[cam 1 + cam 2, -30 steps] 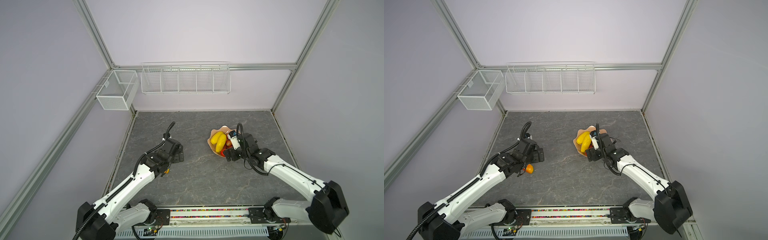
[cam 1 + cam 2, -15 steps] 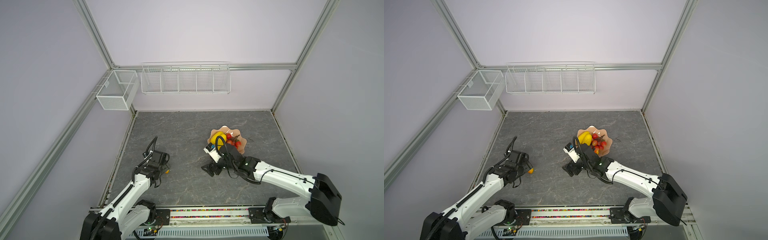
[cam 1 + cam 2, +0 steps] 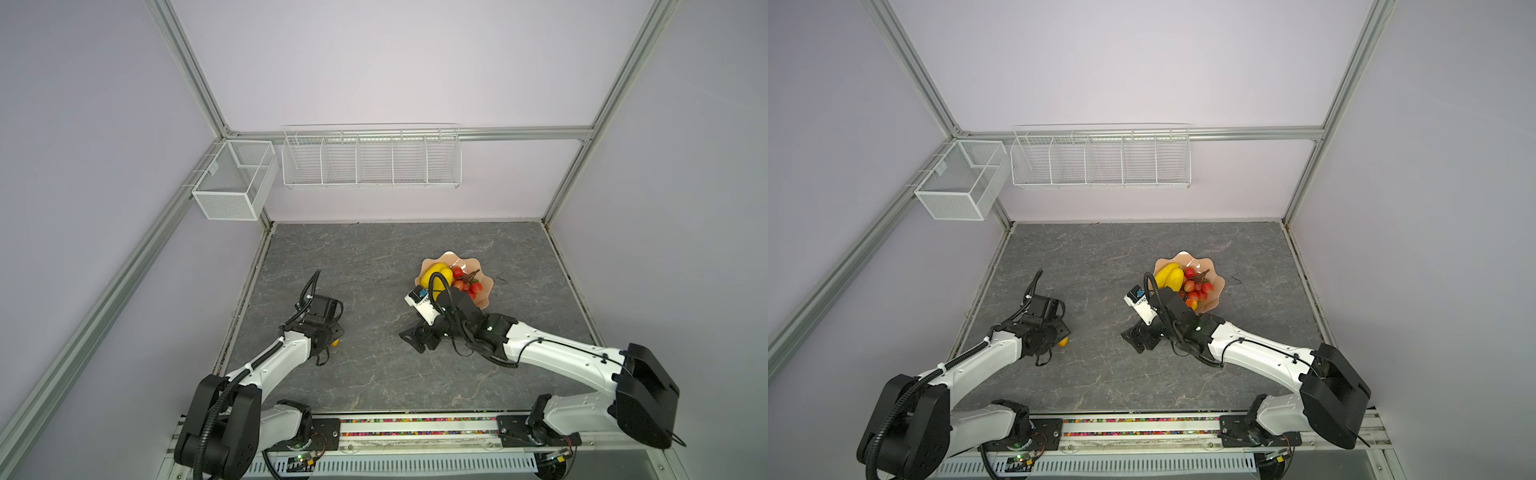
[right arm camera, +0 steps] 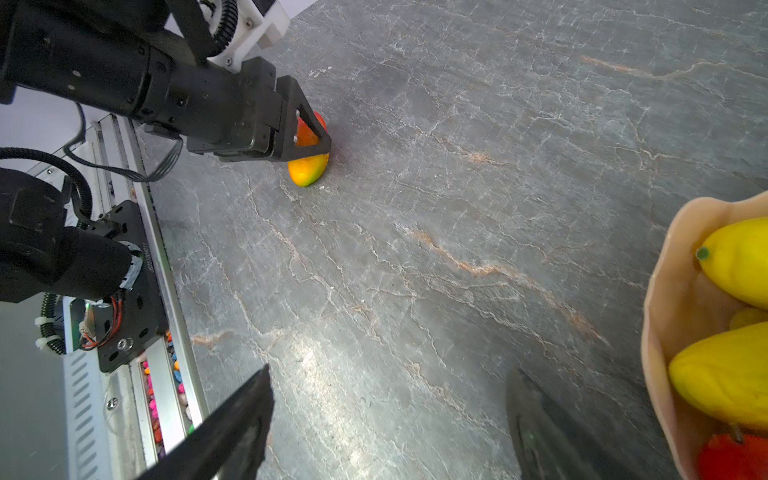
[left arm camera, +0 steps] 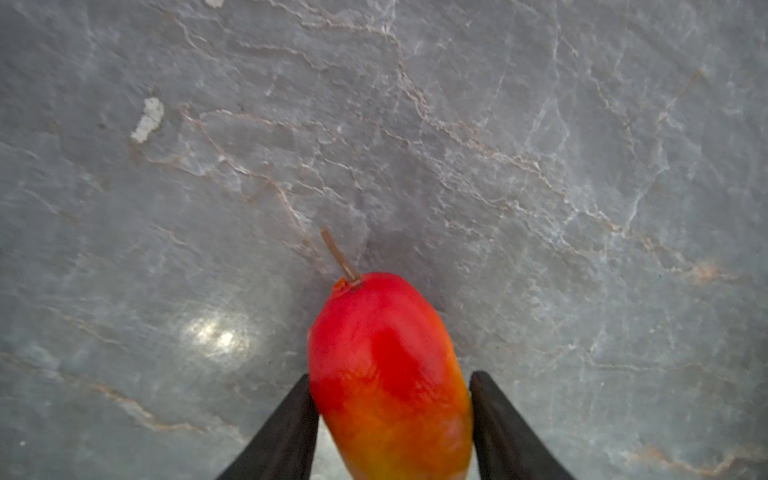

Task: Place and organize the fake fruits in the fruit bowl
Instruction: 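Grasp the remaining mango with the left gripper while the right gripper withdraws, then carry the mango into the bowl and release it with the left gripper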

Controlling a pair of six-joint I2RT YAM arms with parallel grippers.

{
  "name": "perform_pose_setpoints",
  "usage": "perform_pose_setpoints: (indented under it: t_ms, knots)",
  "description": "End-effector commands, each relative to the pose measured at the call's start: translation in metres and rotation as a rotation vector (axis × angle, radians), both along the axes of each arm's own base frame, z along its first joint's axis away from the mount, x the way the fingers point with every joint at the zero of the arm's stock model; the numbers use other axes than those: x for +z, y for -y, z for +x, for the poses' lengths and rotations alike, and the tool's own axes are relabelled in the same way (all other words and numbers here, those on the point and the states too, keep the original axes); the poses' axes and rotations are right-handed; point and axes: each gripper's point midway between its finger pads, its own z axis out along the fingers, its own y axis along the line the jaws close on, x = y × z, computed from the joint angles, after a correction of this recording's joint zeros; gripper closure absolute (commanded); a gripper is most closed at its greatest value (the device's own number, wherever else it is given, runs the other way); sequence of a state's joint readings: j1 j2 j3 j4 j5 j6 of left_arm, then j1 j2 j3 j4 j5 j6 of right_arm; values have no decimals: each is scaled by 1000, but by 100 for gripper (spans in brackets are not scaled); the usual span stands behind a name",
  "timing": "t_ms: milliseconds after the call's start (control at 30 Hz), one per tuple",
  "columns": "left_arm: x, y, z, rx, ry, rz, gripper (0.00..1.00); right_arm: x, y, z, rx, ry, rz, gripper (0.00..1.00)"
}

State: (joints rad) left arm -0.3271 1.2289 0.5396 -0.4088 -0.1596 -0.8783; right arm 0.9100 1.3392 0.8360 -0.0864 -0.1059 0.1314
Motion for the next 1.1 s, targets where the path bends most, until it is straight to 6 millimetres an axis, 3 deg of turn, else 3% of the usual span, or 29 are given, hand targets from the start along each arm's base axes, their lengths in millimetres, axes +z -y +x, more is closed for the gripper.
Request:
perform_pose_setpoints:
  t_ms: [0, 67, 167, 333, 433, 533, 667, 767, 933, 1067]
  knots:
    - [7, 14, 11, -58, 31, -49, 59, 3, 17, 6, -59, -8, 22, 11]
    - [21, 28, 20, -107, 71, -75, 63, 3, 37, 17, -137, -30, 38, 11]
    - [57, 70, 43, -266, 205, -112, 67, 2, 80, 34, -309, -63, 30, 11]
    - [133, 192, 67, -696, 406, -149, 68, 2, 158, 42, -606, -132, 24, 11]
    - [162, 269, 64, -969, 478, -175, 68, 3, 197, 34, -752, -163, 52, 11]
    - [175, 337, 54, -1203, 496, -194, 68, 3, 225, 20, -842, -203, 91, 11]
    - [172, 406, 42, -1412, 485, -145, 68, 5, 243, 1, -899, -244, 164, 11]
    - [163, 438, 42, -1466, 456, -121, 68, 6, 250, -11, -918, -258, 182, 11]
    - [141, 469, 32, -1537, 410, -85, 68, 10, 256, -20, -933, -238, 192, 11]
    - [120, 475, 30, -1546, 384, -31, 67, 12, 255, -20, -925, -234, 200, 11]
